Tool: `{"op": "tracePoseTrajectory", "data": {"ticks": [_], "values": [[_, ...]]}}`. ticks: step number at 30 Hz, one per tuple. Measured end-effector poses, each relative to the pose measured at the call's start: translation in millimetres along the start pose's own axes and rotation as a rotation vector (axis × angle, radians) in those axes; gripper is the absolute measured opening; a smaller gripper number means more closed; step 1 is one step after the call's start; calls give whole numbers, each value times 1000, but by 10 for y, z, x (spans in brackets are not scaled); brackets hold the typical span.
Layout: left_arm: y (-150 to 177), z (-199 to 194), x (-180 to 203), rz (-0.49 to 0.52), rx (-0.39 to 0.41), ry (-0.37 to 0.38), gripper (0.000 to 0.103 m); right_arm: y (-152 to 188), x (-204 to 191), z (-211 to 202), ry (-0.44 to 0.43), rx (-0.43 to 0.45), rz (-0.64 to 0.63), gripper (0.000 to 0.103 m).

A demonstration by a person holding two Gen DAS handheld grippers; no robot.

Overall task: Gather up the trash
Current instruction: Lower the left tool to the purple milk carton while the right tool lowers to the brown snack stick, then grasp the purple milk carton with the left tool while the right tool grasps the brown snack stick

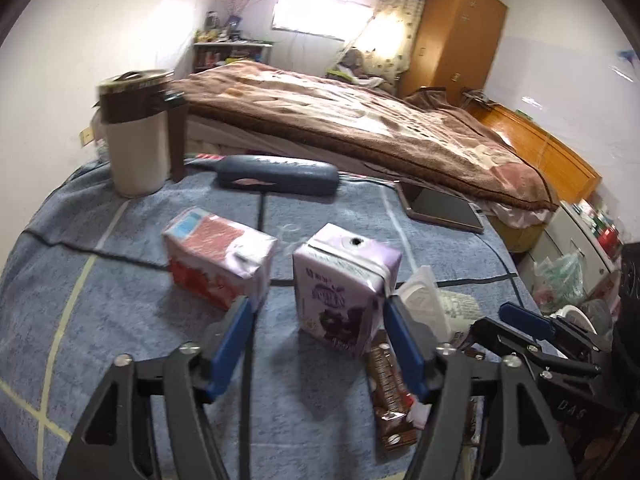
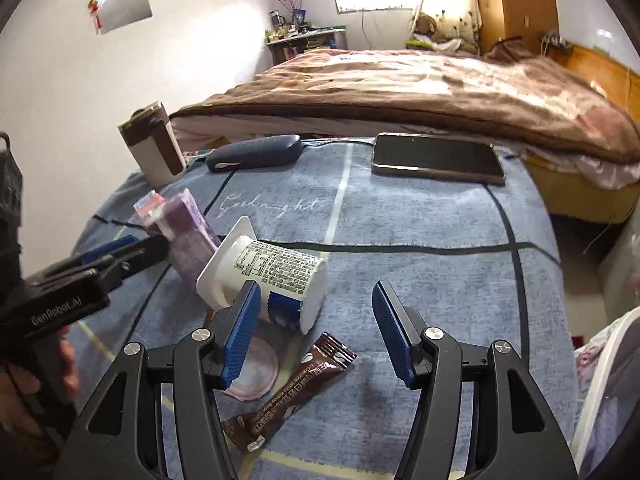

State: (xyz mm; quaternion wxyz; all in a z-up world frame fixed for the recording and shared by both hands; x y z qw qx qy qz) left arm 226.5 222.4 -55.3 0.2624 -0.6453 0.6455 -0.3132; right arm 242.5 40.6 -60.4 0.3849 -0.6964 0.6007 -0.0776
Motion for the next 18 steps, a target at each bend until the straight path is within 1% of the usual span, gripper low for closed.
{"op": "tracePoseTrajectory", "data": {"ticks": [3,4,7,10,12,13,15,18], "values": [[-35,136,53,-13,-27,44,72,4,42,4,-25,-8,16,60],[-43,157,56,-20,-32,37,72,10,45,2,-27,-11,13,60],[-91,190,98,4,-22,25,72,-13,65,-22,-50,-3,10,60],[-132,227,140,22,-14,29,71,-15,105,20,-70,-39,32,60],[-137,272,131,17,-17,29,65,20,156,25,-54,-57,53,60],[-130,286,124,12,-20,30,58,44,174,24,-39,-63,54,60],[-123,308,110,1,-24,28,58,137,226,-10,-3,-72,56,60],[-118,296,110,5,-13,18,58,282,221,-21,-3,-107,50,60]]}}
Point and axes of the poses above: each gripper's, at about its wrist camera, not at the fingertips, and z roughly the way its jaws point, x to its right, y to its underside, the point moved 6 cm from there along z, roughly the way its jaws point, and after that the axes turned 11 degrees about z, right-handed, at the moved point
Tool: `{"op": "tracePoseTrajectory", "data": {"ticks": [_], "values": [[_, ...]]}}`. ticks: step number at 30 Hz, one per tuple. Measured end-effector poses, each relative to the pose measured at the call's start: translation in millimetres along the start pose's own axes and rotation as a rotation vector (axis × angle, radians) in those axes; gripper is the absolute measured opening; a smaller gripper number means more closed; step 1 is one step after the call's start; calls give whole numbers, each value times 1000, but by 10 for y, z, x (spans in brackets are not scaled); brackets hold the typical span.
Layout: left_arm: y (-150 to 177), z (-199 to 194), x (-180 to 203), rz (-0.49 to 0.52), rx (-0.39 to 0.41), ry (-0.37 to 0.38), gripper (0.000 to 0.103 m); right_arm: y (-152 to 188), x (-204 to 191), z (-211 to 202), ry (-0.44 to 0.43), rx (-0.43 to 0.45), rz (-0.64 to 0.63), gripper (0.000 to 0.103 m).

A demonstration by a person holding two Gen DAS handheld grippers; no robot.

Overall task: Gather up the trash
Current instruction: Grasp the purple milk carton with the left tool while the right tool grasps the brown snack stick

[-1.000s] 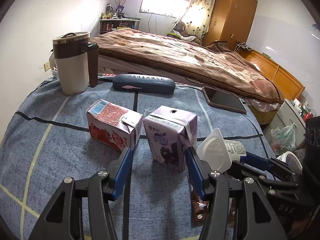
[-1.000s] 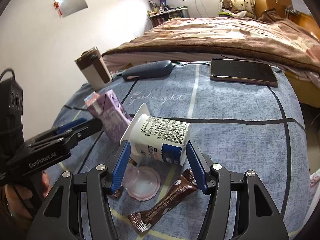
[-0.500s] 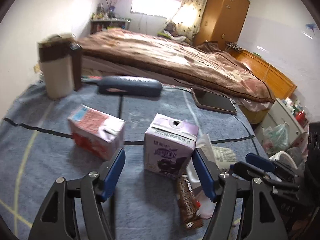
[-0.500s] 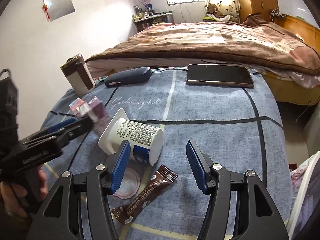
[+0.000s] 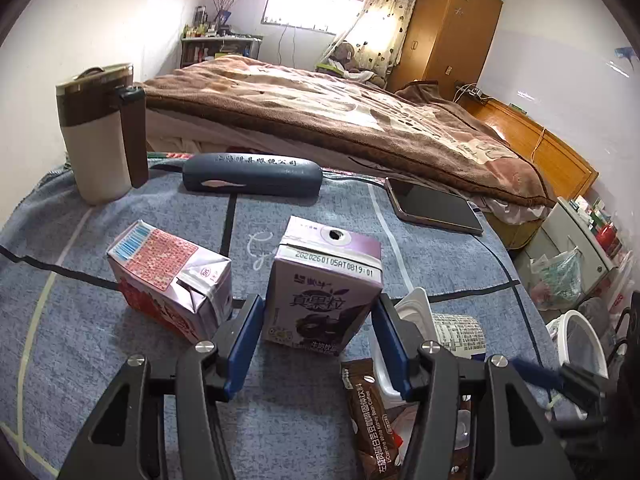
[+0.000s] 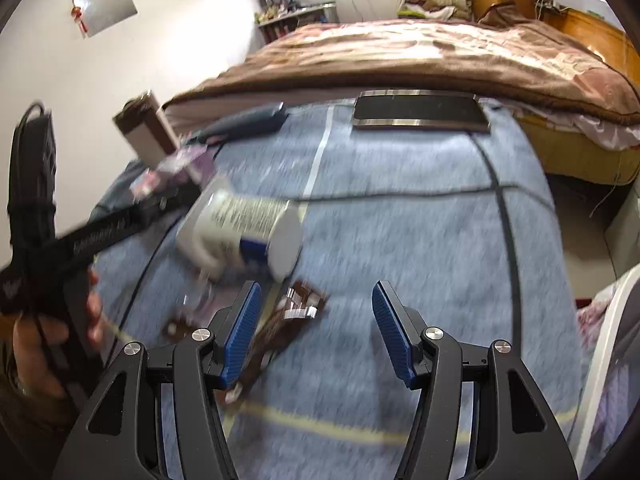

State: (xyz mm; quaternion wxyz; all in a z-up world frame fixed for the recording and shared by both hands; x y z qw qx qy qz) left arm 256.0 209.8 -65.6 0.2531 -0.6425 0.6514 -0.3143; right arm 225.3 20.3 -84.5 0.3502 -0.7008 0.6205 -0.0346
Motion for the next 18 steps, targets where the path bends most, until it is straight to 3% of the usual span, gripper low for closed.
{"op": "tracePoseTrajectory", "data": {"ticks": [4,9,11,18], "values": [[16,-37,-30,-11,4,-6,58,100,-51,103,15,-47,-13,60],[-2,-152,-52,-10,33,-15,58,146,-142,135,46,-46,-61,59],[-4,-186,-53,-6,42,-23,58,161,-155,133,67,-40,-76,48],[11,-320,-36,-9,54,-27,58,202,-162,116,76,-34,-87,24]]}}
Point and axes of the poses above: each gripper's, at about its wrist camera, not at the fingertips, and z roughly the way its jaws point, x to its right, y to its underside, the point moved 6 cm from there along z, roughly the way its jaws point, and after that the axes turned 11 degrees about z, right-handed, at the moved point
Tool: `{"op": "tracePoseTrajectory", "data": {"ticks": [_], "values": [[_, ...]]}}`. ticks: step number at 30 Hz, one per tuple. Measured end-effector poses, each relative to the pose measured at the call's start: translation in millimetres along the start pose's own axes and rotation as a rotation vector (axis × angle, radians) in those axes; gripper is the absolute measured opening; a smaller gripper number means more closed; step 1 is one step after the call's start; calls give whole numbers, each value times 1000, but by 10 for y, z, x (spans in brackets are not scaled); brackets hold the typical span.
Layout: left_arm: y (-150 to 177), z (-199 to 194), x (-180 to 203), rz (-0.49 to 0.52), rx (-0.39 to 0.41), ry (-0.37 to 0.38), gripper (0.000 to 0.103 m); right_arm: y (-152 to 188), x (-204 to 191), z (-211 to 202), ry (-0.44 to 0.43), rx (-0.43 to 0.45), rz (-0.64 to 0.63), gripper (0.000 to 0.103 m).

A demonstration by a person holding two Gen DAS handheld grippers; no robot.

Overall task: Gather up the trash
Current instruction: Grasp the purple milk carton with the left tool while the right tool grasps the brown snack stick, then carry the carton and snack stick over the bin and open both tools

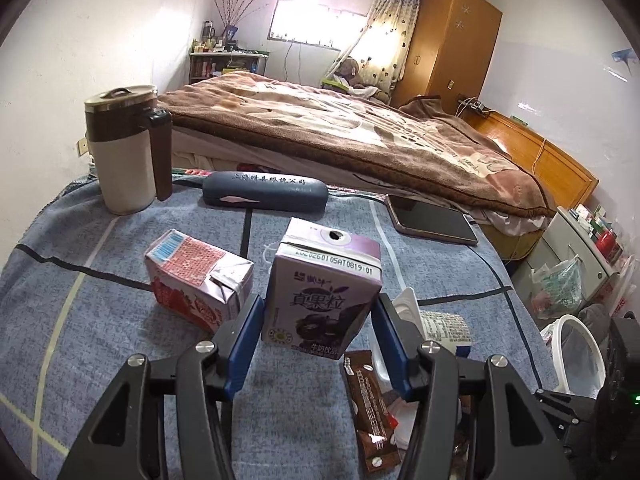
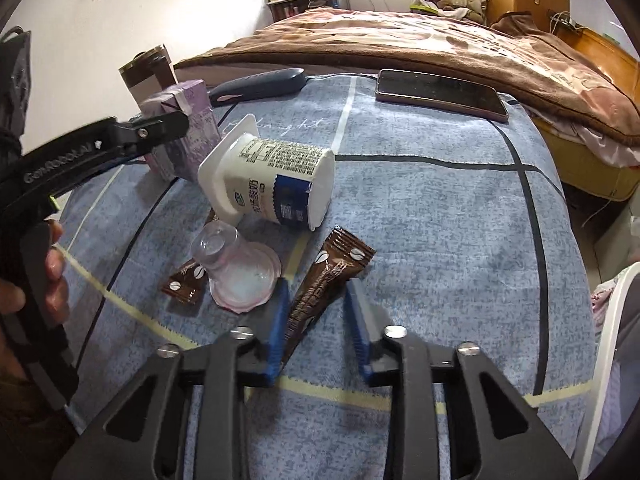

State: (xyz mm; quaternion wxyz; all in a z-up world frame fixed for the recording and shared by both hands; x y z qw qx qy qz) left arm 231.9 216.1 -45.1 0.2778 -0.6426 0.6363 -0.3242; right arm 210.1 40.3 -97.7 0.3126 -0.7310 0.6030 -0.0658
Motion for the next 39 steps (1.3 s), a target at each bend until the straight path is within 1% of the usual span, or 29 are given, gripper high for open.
{"op": "tracePoseTrajectory", "data": {"ticks": [2,5,11,21,24,33,39], "values": [[2,-55,13,0,6,1,58,16,-1,-14,1,1,-1,19],[17,-139,37,4,11,-2,58,41,11,-41,4,9,3,16],[47,-312,146,31,27,-10,58,65,51,-160,0,36,14,15],[36,-556,379,77,51,-20,58,8,145,-533,-6,121,37,15],[38,-639,479,87,58,-10,58,-12,204,-655,-2,148,45,15],[45,-807,948,160,85,21,58,-10,483,-1006,17,215,78,15],[43,-839,1277,196,93,71,58,38,750,-1204,40,248,114,15]]}}
Point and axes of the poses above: each gripper's, at about its wrist camera, not at the fingertips, and z roughly the way its jaws point, x to its right, y to its underside, the point moved 6 cm from there along z, roughly the way its jaws point, and after that the axes turned 11 degrees about z, right-handed, at the moved point
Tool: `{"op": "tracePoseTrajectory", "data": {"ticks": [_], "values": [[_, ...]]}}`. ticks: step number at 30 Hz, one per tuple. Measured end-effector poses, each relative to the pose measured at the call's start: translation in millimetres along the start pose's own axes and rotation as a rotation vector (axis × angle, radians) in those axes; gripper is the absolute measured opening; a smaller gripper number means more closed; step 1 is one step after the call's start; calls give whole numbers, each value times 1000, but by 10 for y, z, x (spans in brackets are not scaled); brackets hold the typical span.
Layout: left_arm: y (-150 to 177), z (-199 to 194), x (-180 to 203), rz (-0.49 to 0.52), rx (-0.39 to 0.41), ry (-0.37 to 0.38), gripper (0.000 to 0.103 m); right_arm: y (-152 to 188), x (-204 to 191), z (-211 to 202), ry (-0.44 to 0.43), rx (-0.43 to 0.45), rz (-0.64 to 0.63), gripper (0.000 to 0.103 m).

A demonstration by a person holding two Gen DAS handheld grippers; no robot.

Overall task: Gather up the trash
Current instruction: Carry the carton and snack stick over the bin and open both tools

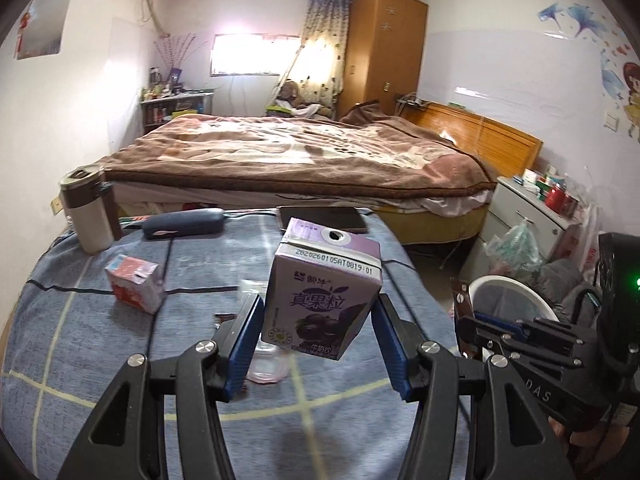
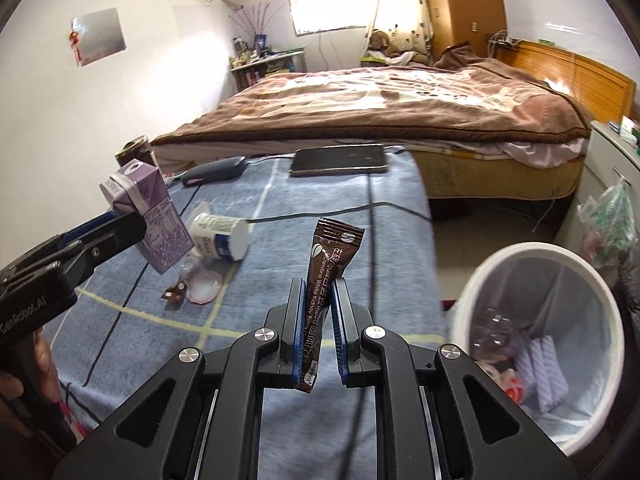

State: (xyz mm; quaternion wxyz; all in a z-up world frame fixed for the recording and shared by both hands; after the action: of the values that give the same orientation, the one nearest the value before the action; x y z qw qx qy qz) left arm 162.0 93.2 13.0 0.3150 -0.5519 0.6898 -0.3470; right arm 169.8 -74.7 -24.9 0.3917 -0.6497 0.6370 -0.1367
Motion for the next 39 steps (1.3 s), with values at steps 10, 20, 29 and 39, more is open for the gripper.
{"op": "tracePoseTrajectory", "data": {"ticks": [10,20,29,39], "values": [[-53,85,583,61,-2,78,58,-23,471,-237,48,33,59,15],[-119,223,1226,116,-8,169,58,-51,907,-420,100,61,113,15],[-170,359,1755,159,-21,239,58,-29,1336,-529,156,62,153,15],[-96,586,2321,194,-79,329,58,99,1841,-571,224,16,203,15]]}}
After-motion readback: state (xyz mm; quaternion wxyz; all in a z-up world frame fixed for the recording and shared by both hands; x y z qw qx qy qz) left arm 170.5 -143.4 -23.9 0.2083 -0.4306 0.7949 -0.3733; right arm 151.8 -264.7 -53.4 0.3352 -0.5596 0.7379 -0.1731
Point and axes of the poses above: each gripper's, at about its wrist camera, not at the fingertips, and z roughly the way its jaws point, x to its right, y to its underside, the point moved 6 cm from there along z, roughly the way its jaws point, and after that the axes turned 11 degrees about z, right-handed, at the moved point
